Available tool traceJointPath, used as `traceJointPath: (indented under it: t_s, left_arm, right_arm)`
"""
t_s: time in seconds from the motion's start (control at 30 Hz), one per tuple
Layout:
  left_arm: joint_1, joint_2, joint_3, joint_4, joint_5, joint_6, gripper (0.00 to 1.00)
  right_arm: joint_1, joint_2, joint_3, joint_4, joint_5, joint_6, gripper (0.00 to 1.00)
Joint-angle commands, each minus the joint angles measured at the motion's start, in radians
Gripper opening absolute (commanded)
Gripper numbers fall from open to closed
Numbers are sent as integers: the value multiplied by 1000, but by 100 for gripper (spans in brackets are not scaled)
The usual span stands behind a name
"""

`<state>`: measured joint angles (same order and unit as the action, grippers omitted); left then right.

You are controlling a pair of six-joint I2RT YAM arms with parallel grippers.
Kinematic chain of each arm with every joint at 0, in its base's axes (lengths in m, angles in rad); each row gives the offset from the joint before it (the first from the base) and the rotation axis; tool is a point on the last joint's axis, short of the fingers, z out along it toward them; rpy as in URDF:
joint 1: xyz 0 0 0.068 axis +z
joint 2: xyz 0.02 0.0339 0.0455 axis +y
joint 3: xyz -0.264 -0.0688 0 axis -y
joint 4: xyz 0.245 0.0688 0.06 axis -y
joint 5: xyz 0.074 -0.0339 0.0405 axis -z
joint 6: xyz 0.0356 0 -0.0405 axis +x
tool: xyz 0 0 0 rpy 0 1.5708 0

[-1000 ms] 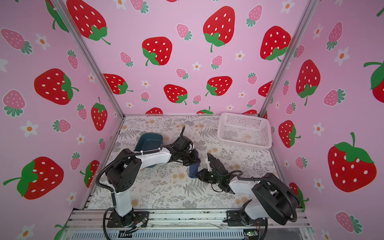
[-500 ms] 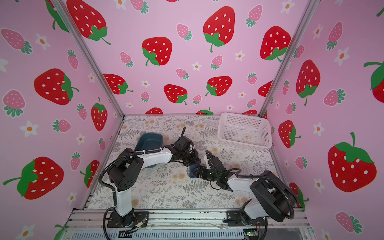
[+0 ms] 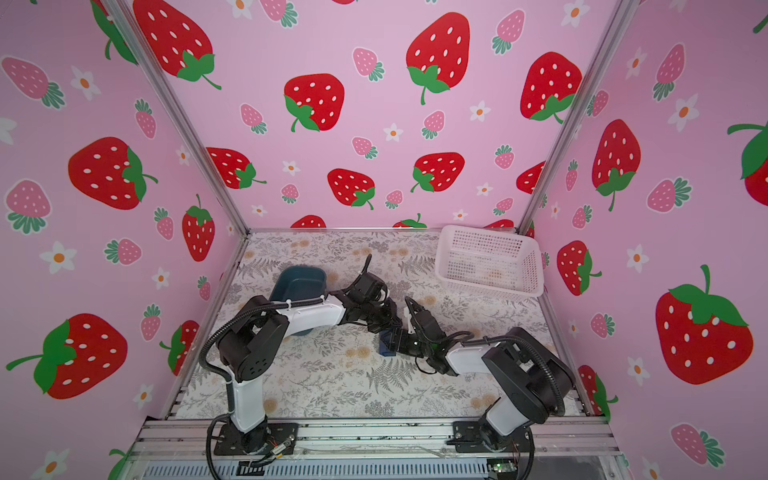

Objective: Place the utensils on the paper napkin and roll it up

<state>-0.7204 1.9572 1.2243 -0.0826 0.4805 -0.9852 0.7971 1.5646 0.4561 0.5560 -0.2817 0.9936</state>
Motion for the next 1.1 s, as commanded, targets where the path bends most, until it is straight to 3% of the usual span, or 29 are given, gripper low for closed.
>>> traceJointPath:
  t_s: [0.0,0.8,0.9,1.07]
  left_arm:
    - [-6,11,43,15,18,-15,0]
    - [-4,5,35,36,24,-42,0]
    - [-4,-7,27,56,32,-41,4]
    - [2,-63,7,36,11,7,26]
  right_arm:
    - [4,39,-13,-6,4,20,62]
    - [0,52,-57,24,23,71,27]
    - [-4,49,-63,28,15,70,21]
    - [-13,49,-66,27,7,71,16]
